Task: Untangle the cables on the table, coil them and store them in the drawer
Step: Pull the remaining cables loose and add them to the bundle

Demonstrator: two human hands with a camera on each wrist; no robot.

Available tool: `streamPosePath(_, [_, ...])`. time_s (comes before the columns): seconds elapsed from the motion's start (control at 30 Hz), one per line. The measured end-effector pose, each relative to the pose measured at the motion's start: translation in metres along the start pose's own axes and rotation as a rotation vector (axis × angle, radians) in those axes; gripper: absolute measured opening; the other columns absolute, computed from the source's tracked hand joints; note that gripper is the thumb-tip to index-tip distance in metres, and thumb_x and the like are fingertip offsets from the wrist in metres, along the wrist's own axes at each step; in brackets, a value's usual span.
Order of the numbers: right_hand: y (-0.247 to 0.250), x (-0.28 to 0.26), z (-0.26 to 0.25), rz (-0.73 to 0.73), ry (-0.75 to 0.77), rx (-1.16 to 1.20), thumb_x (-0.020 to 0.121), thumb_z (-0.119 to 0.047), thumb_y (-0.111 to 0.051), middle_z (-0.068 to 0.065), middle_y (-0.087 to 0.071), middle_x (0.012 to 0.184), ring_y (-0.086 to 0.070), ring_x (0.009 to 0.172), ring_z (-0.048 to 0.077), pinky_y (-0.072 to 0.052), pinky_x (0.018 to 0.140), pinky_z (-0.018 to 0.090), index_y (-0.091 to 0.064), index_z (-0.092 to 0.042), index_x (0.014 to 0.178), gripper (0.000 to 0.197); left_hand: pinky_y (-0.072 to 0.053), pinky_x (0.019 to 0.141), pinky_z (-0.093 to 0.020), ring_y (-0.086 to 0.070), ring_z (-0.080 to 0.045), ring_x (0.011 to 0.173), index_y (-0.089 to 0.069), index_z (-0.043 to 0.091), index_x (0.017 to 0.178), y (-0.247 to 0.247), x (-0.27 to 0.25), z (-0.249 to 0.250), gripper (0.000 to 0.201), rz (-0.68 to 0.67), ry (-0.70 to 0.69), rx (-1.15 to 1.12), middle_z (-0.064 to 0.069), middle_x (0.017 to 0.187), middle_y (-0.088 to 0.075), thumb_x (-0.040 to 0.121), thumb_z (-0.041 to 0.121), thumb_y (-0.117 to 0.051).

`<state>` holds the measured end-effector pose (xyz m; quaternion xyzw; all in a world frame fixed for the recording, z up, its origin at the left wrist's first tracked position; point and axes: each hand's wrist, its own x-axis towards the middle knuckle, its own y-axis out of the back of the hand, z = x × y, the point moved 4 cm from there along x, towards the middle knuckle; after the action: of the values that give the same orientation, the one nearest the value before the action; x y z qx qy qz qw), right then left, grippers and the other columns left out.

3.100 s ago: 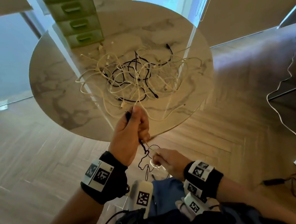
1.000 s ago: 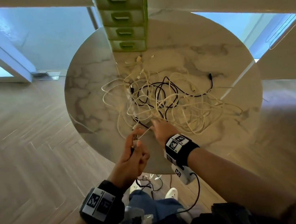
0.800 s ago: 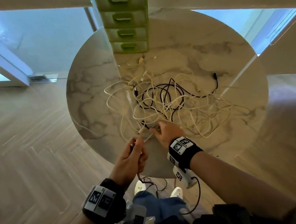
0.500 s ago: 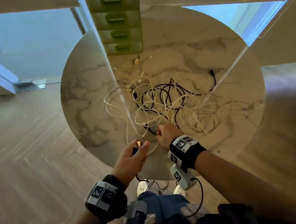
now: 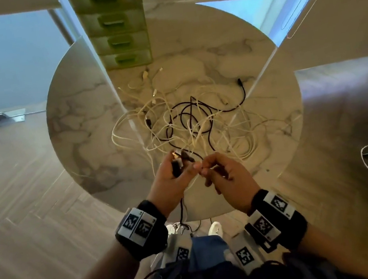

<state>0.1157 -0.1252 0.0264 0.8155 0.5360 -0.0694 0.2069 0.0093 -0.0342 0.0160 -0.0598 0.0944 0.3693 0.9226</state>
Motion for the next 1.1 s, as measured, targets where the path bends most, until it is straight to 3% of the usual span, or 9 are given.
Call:
streamPosePath(0.13, [-0.008,-0.007,0.014,-0.046,0.028,-0.086,0.087,-0.019,-0.061,-0.005,-0.064,0.082,-0.057,0.064,0.004,-0.043,0.058,0.014,-0.056,-0.028,0.083,0.011,-0.04,0.051,-0.016,-0.042,-0.001,0.051,-0.044,0.013,0.076,-0.018,-0.004,0.006,0.026,0.002,-0.024,-0.047,0.009,0.059,-0.044,0.101,0.014,-0.035])
streamPosePath(0.3, [-0.001,0.005,0.042,-0.149,0.153,-0.435,0.084,-0.016,-0.065,-0.002,-0.056,0.103,-0.054,0.081,0.01,-0.04,0.078,0.02,-0.064,-0.011,0.096,0.013,-0.047,0.079,-0.026,-0.052,-0.011,0.073,-0.047,0.01,0.075,-0.016,-0.015,0.004,0.028,0.042,-0.035,-0.146,0.005,0.07,-0.052,0.093,0.028,-0.035])
streamPosePath(0.43, [0.004,0.012,0.055,-0.135,0.263,-0.55,0.081,-0.015,-0.067,0.004,-0.046,0.133,-0.051,0.106,0.016,-0.032,0.095,0.021,-0.069,-0.013,0.09,0.009,-0.038,0.052,-0.023,-0.036,-0.008,0.046,-0.042,0.01,0.079,-0.004,-0.026,0.003,0.01,0.003,0.077,-0.447,0.005,0.057,-0.038,0.085,0.017,-0.046])
streamPosePath(0.57, [0.005,0.018,0.058,-0.112,0.326,-0.633,0.08,-0.015,-0.065,0.006,-0.063,0.111,-0.057,0.104,0.025,-0.038,0.091,0.025,-0.07,-0.013,0.087,0.009,-0.025,0.035,-0.013,-0.027,-0.003,0.038,-0.045,0.012,0.09,0.001,-0.035,0.003,0.01,-0.019,0.135,-0.37,0.006,0.054,-0.034,0.089,0.016,-0.055])
streamPosePath(0.7, [0.005,0.001,0.049,-0.095,0.23,-0.451,0.077,-0.005,-0.061,0.0,-0.067,0.108,-0.061,0.099,0.014,-0.039,0.076,0.006,-0.068,-0.016,0.084,0.015,-0.029,0.035,-0.014,-0.034,-0.002,0.039,-0.052,0.011,0.091,-0.002,-0.03,-0.017,0.015,0.038,0.317,-0.093,0.008,0.052,-0.041,0.093,0.025,-0.055])
streamPosePath(0.83, [0.011,-0.035,0.025,-0.171,0.314,-0.258,0.069,-0.013,-0.052,-0.014,-0.066,0.103,-0.059,0.1,-0.001,-0.045,0.087,0.014,-0.074,-0.014,0.076,0.023,-0.032,0.038,-0.017,-0.039,-0.004,0.042,-0.059,0.011,0.098,-0.006,-0.02,-0.033,0.034,0.09,0.404,0.109,-0.002,0.071,-0.065,0.088,0.043,-0.058])
streamPosePath(0.93, [0.009,-0.055,0.022,-0.358,0.34,-0.235,0.069,-0.015,-0.051,-0.011,-0.07,0.093,-0.061,0.094,0.0,-0.046,0.086,0.016,-0.073,-0.012,0.068,0.022,-0.032,0.038,-0.017,-0.037,-0.007,0.044,-0.065,0.013,0.089,-0.016,-0.015,-0.035,0.025,0.04,0.364,0.137,-0.008,0.081,-0.071,0.087,0.038,-0.062])
streamPosePath(1.0, [0.009,-0.053,0.031,-0.402,0.234,-0.184,0.071,-0.008,-0.051,-0.004,-0.071,0.091,-0.064,0.09,0.006,-0.049,0.084,0.021,-0.068,-0.016,0.062,0.021,-0.033,0.04,-0.014,-0.038,-0.008,0.048,-0.066,0.013,0.092,-0.021,-0.017,-0.03,0.012,0.051,0.31,0.058,-0.003,0.074,-0.068,0.089,0.025,-0.062])
streamPosePath(1.1, [0.021,-0.031,0.049,-0.14,-0.095,0.036,0.09,-0.008,-0.043,0.002,-0.068,0.087,-0.063,0.083,0.014,-0.047,0.081,0.029,-0.063,-0.021,0.076,0.027,-0.04,0.05,-0.009,-0.051,-0.001,0.05,-0.065,0.012,0.096,-0.029,-0.026,-0.021,0.008,-0.068,0.169,0.038,0.001,0.07,-0.064,0.09,0.01,-0.06])
